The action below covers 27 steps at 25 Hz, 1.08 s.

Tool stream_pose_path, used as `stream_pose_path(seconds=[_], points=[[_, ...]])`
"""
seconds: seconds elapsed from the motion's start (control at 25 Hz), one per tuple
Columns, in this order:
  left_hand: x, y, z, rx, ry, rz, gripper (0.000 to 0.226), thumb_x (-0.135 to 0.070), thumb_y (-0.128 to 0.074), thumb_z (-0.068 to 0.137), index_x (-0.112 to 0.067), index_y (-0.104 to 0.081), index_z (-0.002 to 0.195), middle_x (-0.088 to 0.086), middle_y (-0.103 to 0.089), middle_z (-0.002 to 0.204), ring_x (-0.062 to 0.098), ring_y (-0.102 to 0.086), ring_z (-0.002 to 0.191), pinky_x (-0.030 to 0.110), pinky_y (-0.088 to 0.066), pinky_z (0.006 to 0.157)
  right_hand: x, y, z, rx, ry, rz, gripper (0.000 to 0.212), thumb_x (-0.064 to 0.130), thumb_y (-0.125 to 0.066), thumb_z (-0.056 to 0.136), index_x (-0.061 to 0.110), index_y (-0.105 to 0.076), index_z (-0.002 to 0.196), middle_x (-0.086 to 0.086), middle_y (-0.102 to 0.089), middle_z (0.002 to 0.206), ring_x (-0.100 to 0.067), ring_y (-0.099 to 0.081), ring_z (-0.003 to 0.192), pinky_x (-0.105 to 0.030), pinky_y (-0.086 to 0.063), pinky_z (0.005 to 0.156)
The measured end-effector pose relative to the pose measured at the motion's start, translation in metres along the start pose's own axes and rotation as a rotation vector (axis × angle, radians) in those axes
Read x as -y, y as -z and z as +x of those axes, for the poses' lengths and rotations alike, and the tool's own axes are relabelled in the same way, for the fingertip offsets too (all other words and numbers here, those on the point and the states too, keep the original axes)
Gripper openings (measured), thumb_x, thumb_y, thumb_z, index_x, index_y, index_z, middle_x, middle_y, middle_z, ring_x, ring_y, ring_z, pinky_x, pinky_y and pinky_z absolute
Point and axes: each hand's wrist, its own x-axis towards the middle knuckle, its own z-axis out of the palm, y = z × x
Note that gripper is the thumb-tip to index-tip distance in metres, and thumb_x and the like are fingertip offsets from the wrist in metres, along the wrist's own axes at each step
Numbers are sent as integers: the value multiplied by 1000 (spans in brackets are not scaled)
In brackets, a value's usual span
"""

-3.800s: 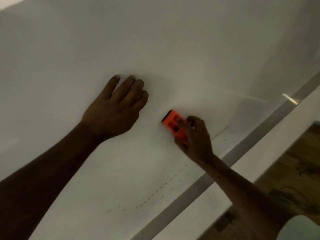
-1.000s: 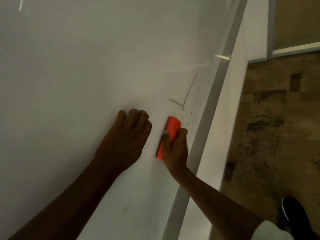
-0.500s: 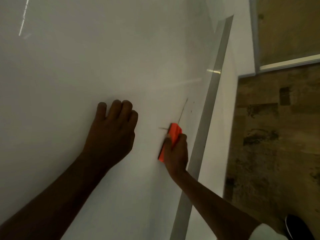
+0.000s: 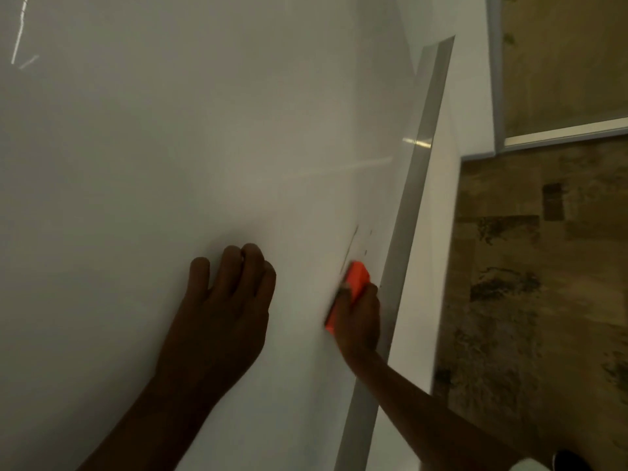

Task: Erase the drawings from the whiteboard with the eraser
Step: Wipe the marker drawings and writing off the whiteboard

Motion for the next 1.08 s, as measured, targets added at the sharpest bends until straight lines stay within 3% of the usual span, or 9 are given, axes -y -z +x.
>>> stream_pose_path(seconds=[0.2,0.28,0.36,0.48,0.6,0.68,0.8,0.96,1.08], points=[[-10,-15,22,47,40,-55,44,-15,-52,86,5,-60,125,28,-54,130,43,-48,118,57,-34,91,79,-20,42,72,774,50,51,50,-49,101,22,-42,142,7,-51,114,-3,-56,88,-12,-49,68],[-15,-19,27,64,63,-46,47,-15,-53,85,5,-60,126,27,-53,131,42,-46,119,57,-33,91,44,-7,82,105,621,-17,52,46,-50,101,20,-43,146,1,-56,123,-14,-62,102,-24,-55,81],[-21,-20,34,92,73,-41,48,-16,-54,84,5,-60,127,27,-54,131,42,-44,118,56,-33,90,4,11,122,106,168,-94,50,39,-47,104,11,-44,146,-11,-58,132,-29,-59,121,-39,-51,98],[-27,-22,42,108,79,-21,48,-16,-55,83,5,-62,126,27,-56,129,41,-43,118,55,-33,89,-4,9,154,56,-264,-123,47,36,-42,106,3,-47,140,-19,-59,133,-36,-58,123,-40,-47,101],[-29,-26,44,102,75,-17,48,-16,-53,85,4,-59,128,26,-53,131,41,-44,119,55,-33,89,30,-11,103,69,174,67,51,50,-42,103,17,-46,141,-4,-64,123,-23,-66,106,-35,-56,87],[-30,-27,44,101,66,-4,46,-15,-52,87,4,-59,129,27,-54,131,42,-45,119,55,-33,90,38,-12,55,179,564,61,52,56,-44,101,27,-40,144,13,-56,114,-1,-60,87,-14,-51,72],[-29,-25,47,93,60,-6,44,-14,-56,88,3,-59,128,26,-55,132,42,-47,120,55,-33,93,31,-1,71,187,800,-89,58,50,-47,102,19,-36,149,5,-55,117,-5,-57,86,-12,-48,70],[-27,-22,50,106,55,2,44,-15,-62,85,4,-59,124,26,-54,130,41,-51,117,54,-33,93,21,12,147,115,70,-143,50,40,-40,107,11,-38,147,-19,-62,131,-36,-62,116,-42,-51,95],[-28,-20,50,108,44,-5,45,-16,-63,85,4,-60,125,26,-55,131,41,-53,118,53,-32,94,19,19,180,235,-185,-194,50,39,-34,108,10,-30,149,-25,-57,136,-44,-58,120,-46,-47,100]])
